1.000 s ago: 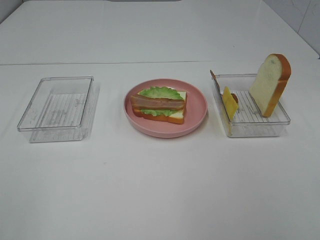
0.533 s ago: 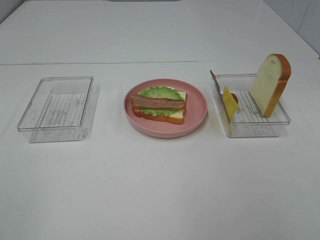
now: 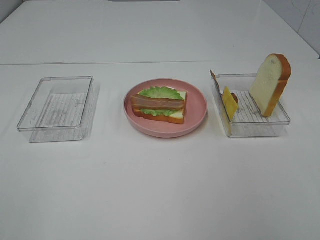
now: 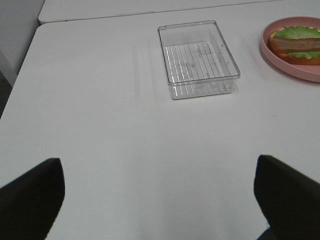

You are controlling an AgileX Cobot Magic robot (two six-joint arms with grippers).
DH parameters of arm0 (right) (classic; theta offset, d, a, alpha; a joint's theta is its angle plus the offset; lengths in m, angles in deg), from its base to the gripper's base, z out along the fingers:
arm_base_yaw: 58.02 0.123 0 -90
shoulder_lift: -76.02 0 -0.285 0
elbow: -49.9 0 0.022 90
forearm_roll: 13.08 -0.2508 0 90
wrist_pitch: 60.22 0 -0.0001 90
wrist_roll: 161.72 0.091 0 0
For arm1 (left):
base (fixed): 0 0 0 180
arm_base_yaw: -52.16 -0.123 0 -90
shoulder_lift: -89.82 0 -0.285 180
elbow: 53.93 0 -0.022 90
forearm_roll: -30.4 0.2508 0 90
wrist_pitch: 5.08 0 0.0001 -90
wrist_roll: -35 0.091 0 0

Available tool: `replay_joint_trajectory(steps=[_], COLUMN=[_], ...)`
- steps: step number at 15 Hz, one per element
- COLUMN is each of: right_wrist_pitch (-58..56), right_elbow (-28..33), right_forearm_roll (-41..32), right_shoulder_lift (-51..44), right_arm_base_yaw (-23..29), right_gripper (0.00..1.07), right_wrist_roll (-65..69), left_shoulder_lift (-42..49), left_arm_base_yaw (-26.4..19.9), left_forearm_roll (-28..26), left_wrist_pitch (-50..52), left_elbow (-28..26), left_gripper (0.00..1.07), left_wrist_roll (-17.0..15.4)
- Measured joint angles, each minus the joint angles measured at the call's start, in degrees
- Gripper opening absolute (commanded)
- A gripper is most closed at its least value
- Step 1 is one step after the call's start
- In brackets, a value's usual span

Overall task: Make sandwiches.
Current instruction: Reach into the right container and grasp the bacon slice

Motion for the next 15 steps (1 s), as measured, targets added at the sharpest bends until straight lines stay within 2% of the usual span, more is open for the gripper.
replay_joint_trajectory(steps=[3, 4, 6, 7, 8, 11, 15], right_wrist_pitch=[5.2, 5.5, 5.6, 5.6, 5.2, 3.2, -2.5], right_elbow=[-0.8, -1.2, -5.8, -7.0, -12.7, -18.4, -32.4], right_forearm_roll=[0.1, 0.1, -0.9, -1.1, -2.2, -3.6, -8.0], right_shoulder_lift=[14.0, 15.8, 25.6, 27.5, 34.3, 41.6, 54.8], right_arm_base_yaw=[0.0, 0.0, 0.0, 0.0, 0.0, 0.0, 0.6], right_gripper=[0.98, 0.98, 0.98, 0.98, 0.98, 0.98, 0.98], right_wrist_roll=[-1.0, -1.4, -2.9, -2.9, -3.0, -3.0, -3.0], left_shoulder_lift=[0.0, 0.0, 0.0, 0.0, 0.0, 0.0, 0.0], left_arm_base_yaw=[0.0, 0.0, 0.0, 0.0, 0.0, 0.0, 0.0], left_forearm_roll=[0.0, 0.0, 0.0, 0.0, 0.0, 0.0, 0.0], left_wrist_pitch=[0.0, 0.0, 0.0, 0.0, 0.0, 0.0, 0.0], left_elbow=[0.0, 0.0, 0.0, 0.0, 0.0, 0.0, 0.0], left_gripper=[0.95, 0.95, 0.95, 0.95, 0.95, 0.95, 0.95], left_wrist_roll=[0.0, 0.0, 0.0, 0.0, 0.0, 0.0, 0.0])
